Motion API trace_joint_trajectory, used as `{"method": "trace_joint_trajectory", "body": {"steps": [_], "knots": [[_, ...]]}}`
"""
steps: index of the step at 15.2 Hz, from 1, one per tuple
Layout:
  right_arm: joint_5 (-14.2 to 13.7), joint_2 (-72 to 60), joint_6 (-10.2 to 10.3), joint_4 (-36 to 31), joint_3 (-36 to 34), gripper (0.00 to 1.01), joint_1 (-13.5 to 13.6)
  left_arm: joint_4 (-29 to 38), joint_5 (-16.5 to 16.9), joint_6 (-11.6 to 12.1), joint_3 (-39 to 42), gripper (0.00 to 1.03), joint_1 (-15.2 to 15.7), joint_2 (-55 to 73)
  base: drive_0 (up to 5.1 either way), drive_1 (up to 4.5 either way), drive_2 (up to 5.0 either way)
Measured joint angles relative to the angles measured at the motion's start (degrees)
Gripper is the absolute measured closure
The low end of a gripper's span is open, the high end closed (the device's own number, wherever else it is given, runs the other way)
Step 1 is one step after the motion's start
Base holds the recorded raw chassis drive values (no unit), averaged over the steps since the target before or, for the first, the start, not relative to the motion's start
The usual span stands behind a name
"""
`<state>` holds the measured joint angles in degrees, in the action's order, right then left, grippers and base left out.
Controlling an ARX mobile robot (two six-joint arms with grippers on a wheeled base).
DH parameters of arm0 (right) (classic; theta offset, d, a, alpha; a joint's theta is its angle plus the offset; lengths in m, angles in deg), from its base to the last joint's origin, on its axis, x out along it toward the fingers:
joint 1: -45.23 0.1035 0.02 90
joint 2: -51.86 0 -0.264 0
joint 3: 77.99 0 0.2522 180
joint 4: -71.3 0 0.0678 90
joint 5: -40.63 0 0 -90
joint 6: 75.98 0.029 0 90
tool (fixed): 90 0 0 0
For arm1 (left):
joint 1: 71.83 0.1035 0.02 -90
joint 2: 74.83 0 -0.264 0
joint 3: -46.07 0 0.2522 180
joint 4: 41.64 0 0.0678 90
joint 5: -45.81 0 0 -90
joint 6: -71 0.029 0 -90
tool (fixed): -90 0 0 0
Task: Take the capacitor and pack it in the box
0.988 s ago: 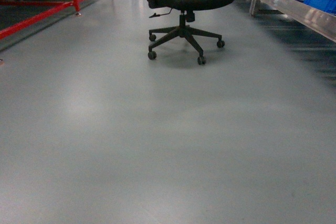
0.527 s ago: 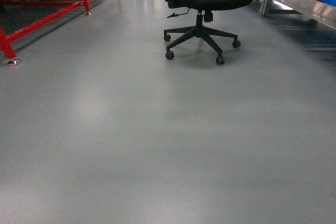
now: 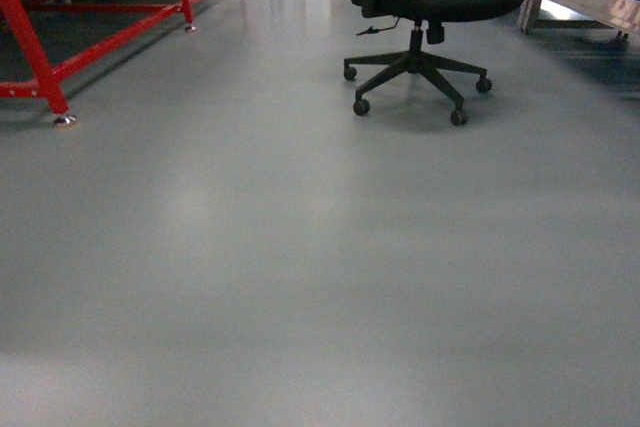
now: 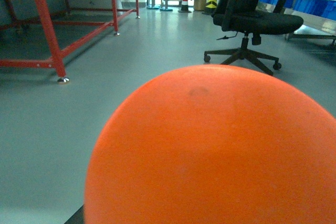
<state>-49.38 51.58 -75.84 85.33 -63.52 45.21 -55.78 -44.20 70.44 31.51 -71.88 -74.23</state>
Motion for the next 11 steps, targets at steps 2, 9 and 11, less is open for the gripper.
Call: {"method": "trace_joint_trajectory", "body": {"steps": [2, 9, 11], "knots": [[0.00, 0.00, 0.00, -0.17, 0.00, 0.03, 0.00, 0.02, -0.04, -0.02, 0.00, 0.59, 0.00, 0.00, -5.0, 2.41, 2.4], [0.00, 0.00, 0.00, -0.11, 0.00, 0.03, 0.00, 0.09, 0.00, 0.00, 0.00, 0.59, 0.00, 0.00, -5.0, 2.44, 2.4], [-0.02, 0.00, 0.00, -0.04, 0.00, 0.03, 0.00, 0.02, 0.02, 0.00, 0.00, 0.59, 0.00, 0.00, -4.9, 2.52, 2.5]]}}
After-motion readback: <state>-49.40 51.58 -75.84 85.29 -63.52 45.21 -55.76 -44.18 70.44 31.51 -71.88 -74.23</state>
